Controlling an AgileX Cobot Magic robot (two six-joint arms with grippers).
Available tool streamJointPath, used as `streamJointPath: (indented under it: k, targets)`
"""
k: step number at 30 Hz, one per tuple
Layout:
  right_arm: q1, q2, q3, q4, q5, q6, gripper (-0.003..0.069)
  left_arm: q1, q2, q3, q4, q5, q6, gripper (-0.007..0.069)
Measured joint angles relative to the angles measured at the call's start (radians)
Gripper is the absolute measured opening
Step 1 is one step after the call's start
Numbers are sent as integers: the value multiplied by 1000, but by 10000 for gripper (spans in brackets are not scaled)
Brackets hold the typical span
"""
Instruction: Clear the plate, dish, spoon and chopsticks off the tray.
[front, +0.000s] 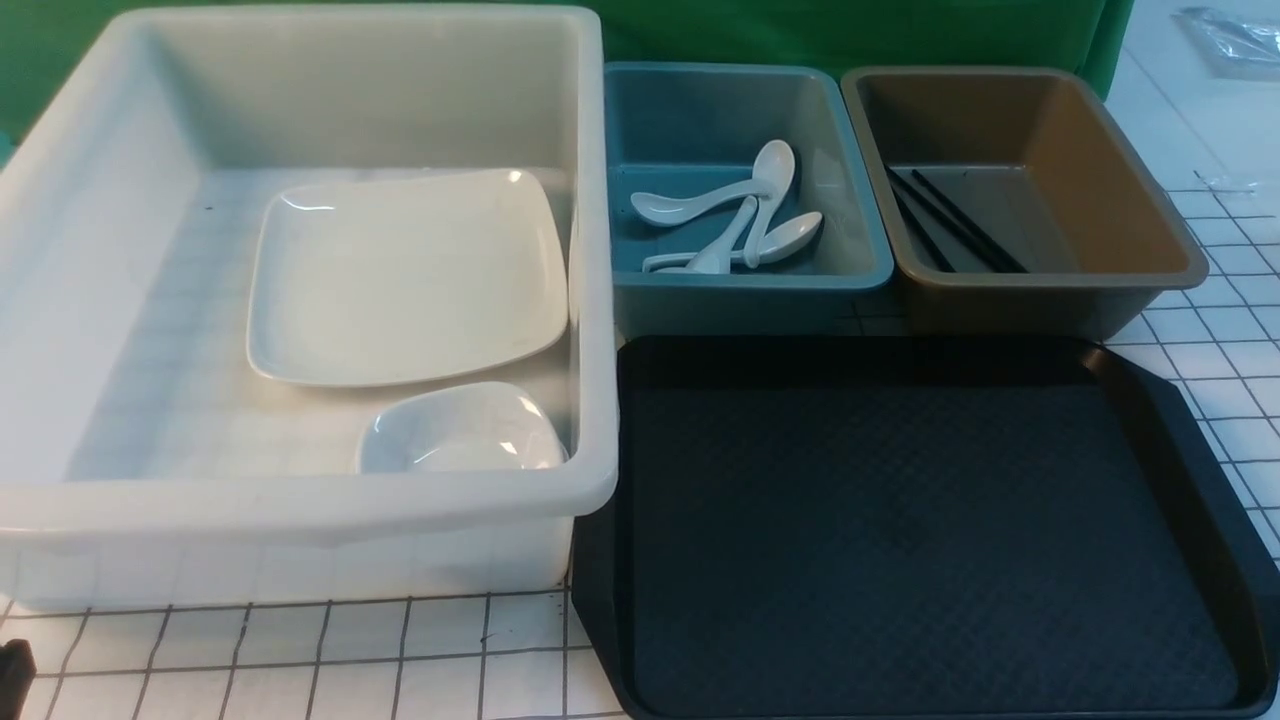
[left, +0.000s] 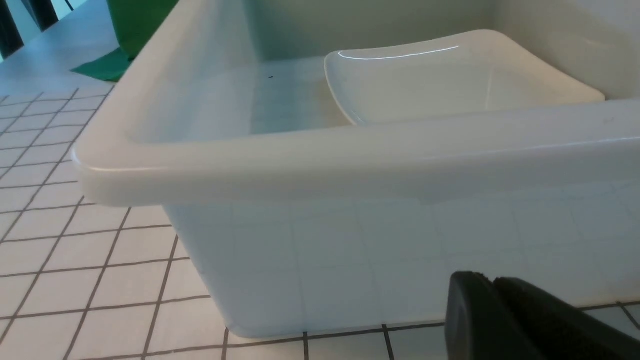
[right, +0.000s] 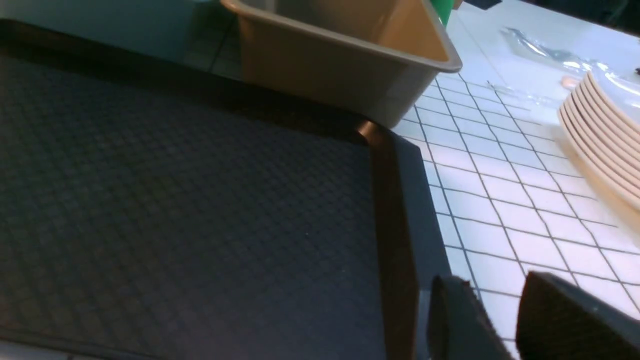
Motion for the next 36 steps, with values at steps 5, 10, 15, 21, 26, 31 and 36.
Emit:
streamJointPath:
  k: [5,10,15,21,26,31,36]
  targets:
    - [15,-1,0,0,1,13,238,0,0,0,0,0,0,-15]
    - [23,-1,0,0,0,23,238,0,0,0,0,0,0,-15]
    - [23,-1,0,0,0,23,238,0,0,0,0,0,0,-15]
    - [23,-1,0,0,0,23,238,0,0,0,0,0,0,-15]
    - [23,-1,0,0,0,23,238,0,0,0,0,0,0,-15]
    - [23,-1,0,0,0,23,238,0,0,0,0,0,0,-14]
    - [23,-1,0,0,0,23,238,0,0,0,0,0,0,-14]
